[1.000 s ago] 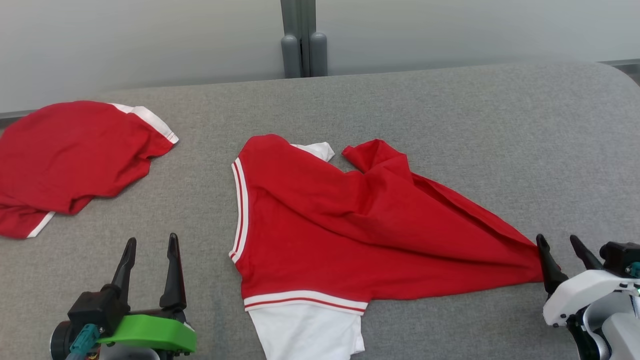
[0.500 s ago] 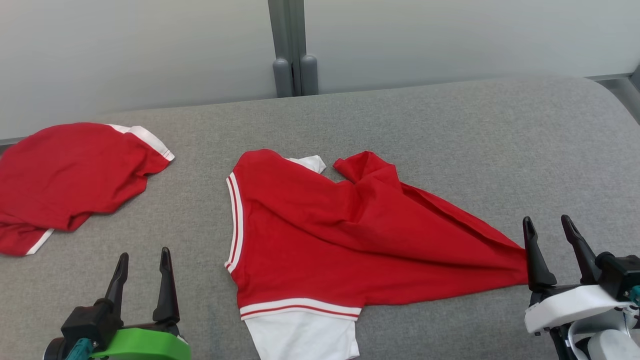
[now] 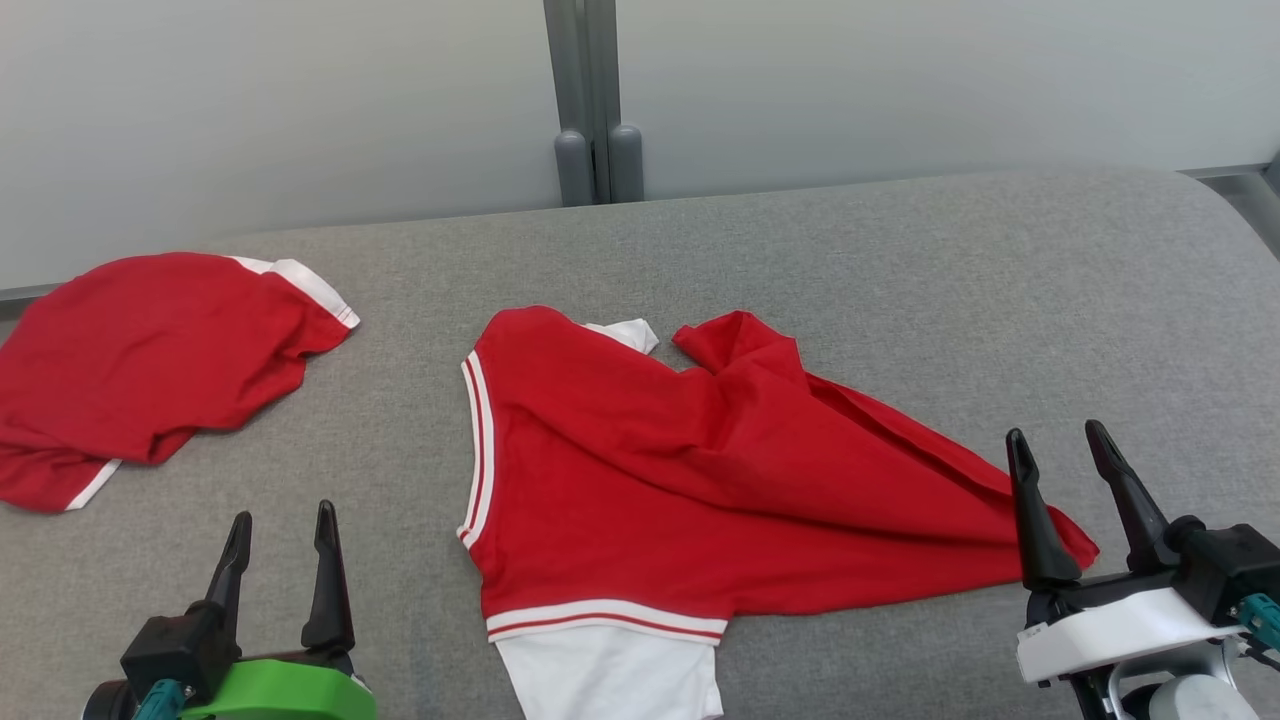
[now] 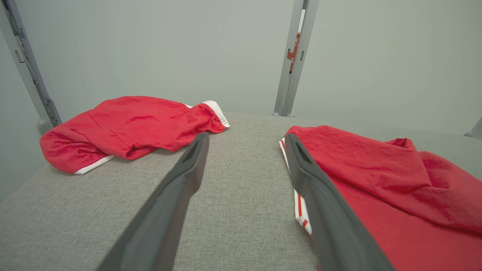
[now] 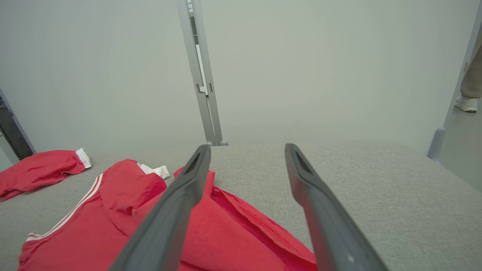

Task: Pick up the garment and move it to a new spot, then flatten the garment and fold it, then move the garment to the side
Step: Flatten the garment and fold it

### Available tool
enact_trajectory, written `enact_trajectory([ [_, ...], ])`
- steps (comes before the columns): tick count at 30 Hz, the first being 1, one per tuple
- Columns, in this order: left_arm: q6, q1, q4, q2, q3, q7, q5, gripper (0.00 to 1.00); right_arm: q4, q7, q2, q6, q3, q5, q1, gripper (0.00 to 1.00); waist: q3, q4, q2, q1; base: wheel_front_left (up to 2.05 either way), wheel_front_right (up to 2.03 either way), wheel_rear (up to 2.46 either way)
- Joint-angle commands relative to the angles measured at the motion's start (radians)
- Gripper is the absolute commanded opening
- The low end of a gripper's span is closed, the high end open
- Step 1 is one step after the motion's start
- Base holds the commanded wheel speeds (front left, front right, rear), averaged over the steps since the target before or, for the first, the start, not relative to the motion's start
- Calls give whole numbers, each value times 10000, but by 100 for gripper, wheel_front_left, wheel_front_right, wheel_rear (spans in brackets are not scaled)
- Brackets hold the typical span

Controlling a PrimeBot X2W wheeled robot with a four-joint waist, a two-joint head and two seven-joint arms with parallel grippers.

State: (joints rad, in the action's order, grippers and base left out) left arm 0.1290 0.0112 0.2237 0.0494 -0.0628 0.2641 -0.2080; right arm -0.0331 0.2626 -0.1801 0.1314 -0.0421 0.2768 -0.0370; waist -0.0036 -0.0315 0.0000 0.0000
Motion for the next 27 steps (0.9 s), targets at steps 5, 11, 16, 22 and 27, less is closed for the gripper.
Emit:
enact_trajectory([
  [5, 0, 123, 32, 22, -17, 2, 106, 100, 109, 31, 31, -14, -149, -165, -199, 100, -61, 79, 0, 0, 0, 0, 0],
  [11, 13, 167, -30, 22, 132, 2, 189, 100, 137, 31, 83, -14, -169, -169, -224, 100, -78, 168, 0, 0, 0, 0, 0],
  [16, 22, 208, -142, 22, 294, 2, 197, 100, 101, 32, 129, -14, -152, -174, -241, 100, -85, 240, 0, 0, 0, 0, 0],
  [22, 24, 232, -193, 66, 422, 2, 111, 100, 30, 32, 170, -14, -201, -198, -247, 100, -80, 264, 0, 0, 0, 0, 0],
  [27, 25, 230, -203, 111, 449, 2, 75, 100, -12, 32, 169, -14, -198, -216, -249, 100, -72, 260, 0, 0, 0, 0, 0],
])
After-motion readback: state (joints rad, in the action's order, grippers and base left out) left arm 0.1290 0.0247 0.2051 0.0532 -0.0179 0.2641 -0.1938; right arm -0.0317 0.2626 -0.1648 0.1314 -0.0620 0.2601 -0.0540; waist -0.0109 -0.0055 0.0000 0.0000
